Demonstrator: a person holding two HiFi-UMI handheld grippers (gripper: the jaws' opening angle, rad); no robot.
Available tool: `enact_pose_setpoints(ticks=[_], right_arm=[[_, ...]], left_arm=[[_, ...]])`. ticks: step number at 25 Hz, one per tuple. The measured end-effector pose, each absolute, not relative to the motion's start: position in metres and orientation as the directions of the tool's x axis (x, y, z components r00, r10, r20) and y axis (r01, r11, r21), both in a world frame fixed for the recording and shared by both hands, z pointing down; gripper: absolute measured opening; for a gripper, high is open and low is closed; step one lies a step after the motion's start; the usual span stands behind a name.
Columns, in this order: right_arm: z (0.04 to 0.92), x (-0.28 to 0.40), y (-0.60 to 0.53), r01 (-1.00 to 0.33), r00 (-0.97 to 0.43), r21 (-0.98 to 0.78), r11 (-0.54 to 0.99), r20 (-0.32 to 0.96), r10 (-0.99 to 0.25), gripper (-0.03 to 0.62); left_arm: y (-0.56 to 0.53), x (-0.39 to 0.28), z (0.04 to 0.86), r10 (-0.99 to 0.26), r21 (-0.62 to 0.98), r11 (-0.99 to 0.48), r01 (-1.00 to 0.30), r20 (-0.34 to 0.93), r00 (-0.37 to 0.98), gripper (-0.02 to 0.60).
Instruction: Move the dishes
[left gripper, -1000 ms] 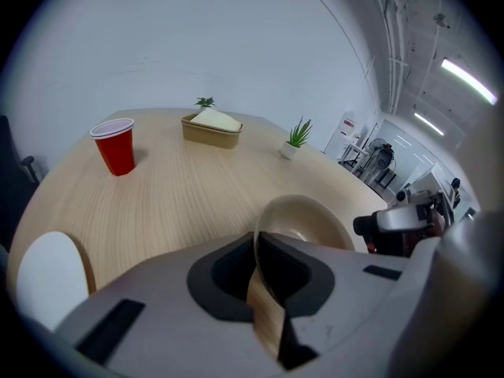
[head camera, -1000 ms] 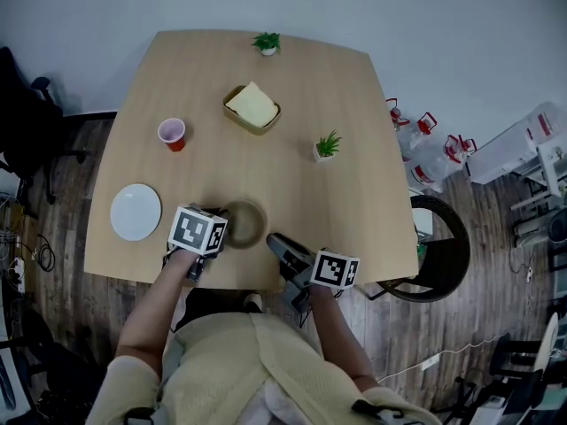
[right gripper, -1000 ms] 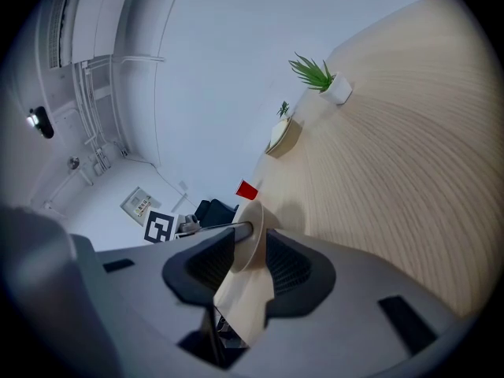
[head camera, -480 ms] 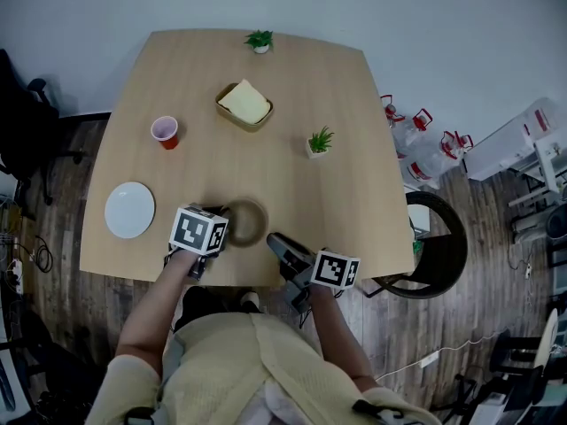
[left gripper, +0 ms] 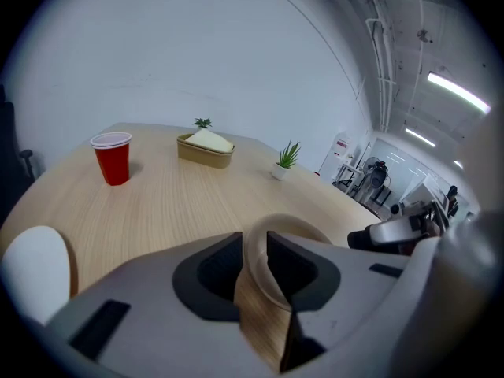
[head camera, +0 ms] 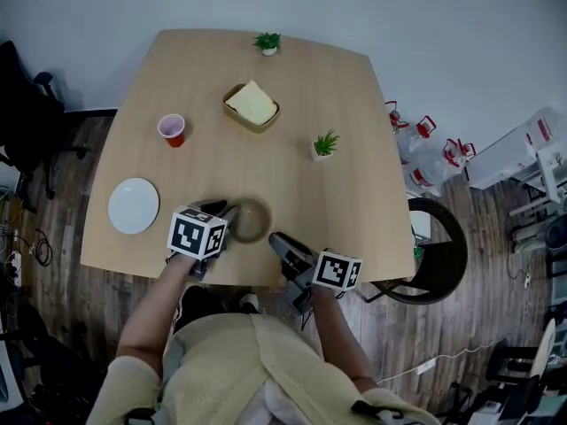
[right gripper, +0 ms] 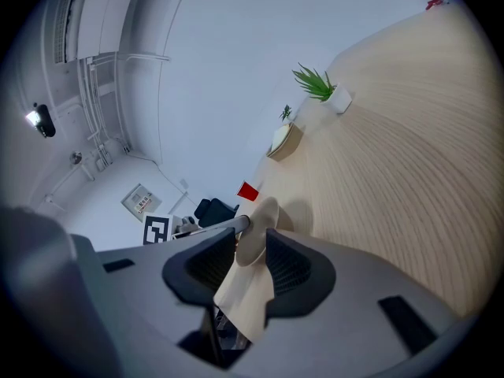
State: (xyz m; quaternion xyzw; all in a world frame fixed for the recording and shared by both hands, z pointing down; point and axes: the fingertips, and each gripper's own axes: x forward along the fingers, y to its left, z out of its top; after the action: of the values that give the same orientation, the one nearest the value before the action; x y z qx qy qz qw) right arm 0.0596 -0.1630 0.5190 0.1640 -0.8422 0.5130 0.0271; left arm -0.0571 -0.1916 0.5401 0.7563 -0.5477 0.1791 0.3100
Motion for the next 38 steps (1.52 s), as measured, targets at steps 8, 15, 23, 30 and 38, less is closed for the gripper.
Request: enact_pose_setpoints(ticks=[8, 15, 23, 30, 38], right_arm=[[0.497, 0.047, -0.167, -0.279, -0.953, -0.838, 0.469, 0.181, -0.242, 0.133], [0.468, 0.016, -0.163, -0.217, -0.972, -0.813, 0.54, 0.13, -0.194, 0.133], [0.457, -0.043, -0.142, -0.132, -0.991, -0.816, 0.563, 0.112, -0.07, 0.129], [0.463, -0.09, -0.122, -0.091, -0.991, -0.82, 0.565, 0.129, 0.028, 0.129], [0.476, -0.133, -0.102, -0.069, -0.98, -0.814, 0.576, 0.164, 0.114, 0.127]], left_arm=[[-0.177, -0.082, 0.519, -0.767, 0.277, -0.172, -0.945, 0.564, 0.305, 0.087], [-0.147, -0.145, 0.501, -0.833, 0.284, -0.029, -0.958, 0.523, 0.181, 0.091], [-0.096, -0.237, 0.497, -0.862, 0.296, 0.195, -0.935, 0.506, -0.019, 0.091], [-0.056, -0.291, 0.505, -0.849, 0.316, 0.331, -0.889, 0.511, -0.135, 0.091], [-0.03, -0.323, 0.524, -0.805, 0.31, 0.416, -0.855, 0.562, -0.188, 0.091]])
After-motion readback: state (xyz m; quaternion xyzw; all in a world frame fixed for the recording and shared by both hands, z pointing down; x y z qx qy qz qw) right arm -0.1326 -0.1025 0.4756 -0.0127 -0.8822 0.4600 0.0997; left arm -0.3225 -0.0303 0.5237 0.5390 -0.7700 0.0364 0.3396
